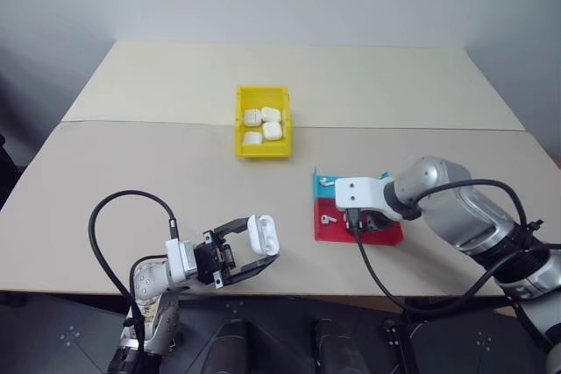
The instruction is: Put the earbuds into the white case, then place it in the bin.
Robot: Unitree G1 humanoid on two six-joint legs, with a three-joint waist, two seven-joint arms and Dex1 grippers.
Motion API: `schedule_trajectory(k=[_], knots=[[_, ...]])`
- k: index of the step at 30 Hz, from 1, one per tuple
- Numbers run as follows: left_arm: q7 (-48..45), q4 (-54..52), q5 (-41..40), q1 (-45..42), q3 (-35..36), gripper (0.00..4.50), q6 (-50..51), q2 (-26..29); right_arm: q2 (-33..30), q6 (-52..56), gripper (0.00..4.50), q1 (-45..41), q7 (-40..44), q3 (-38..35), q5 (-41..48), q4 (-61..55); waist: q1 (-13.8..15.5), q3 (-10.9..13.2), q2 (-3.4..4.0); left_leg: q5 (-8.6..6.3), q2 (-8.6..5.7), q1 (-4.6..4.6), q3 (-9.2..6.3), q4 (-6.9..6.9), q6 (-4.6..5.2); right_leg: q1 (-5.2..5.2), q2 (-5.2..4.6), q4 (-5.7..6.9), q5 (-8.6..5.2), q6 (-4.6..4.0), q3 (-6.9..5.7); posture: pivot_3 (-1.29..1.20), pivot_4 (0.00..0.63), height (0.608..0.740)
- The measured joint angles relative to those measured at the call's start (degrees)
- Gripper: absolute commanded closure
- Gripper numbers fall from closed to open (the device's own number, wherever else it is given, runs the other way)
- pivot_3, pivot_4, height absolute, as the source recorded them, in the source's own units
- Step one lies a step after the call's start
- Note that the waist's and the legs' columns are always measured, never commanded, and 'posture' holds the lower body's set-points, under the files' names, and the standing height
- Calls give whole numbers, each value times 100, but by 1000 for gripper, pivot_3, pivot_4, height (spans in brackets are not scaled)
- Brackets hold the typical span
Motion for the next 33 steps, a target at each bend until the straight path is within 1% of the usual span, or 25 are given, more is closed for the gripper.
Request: schedule_trajectory(k=[11,14,16,24,26,33], knots=[[32,1,12,0,0,1777,-1,34,45,-107,2587,39,14,-37,-105,10,0,-5,0,0,0,1,0,0,0,1,0,0,0,0,0,0,150,740],[34,2,21,-1,0,1777,-1,34,62,-114,3180,44,26,-39,-110,15,-3,-6,0,0,0,1,0,0,0,1,0,0,0,0,0,0,150,740],[39,3,43,-2,0,1777,-1,34,66,-147,3783,52,35,-47,-112,12,-1,-8,1,0,0,2,0,0,0,2,0,0,0,0,0,0,150,740],[51,3,76,-3,0,1777,-1,35,86,-226,3783,69,56,-48,-202,14,-2,-11,0,0,0,3,0,0,0,3,1,0,0,0,0,0,150,740],[59,3,79,-3,0,1777,-1,34,87,-229,3884,71,85,-48,-208,15,0,-13,0,0,0,3,0,0,0,3,0,1,0,0,0,0,150,740],[83,3,87,-3,0,1777,-2,31,86,-229,3885,147,114,-129,-215,-11,1,-17,-1,0,0,3,0,0,0,3,0,0,0,0,0,0,150,740]])
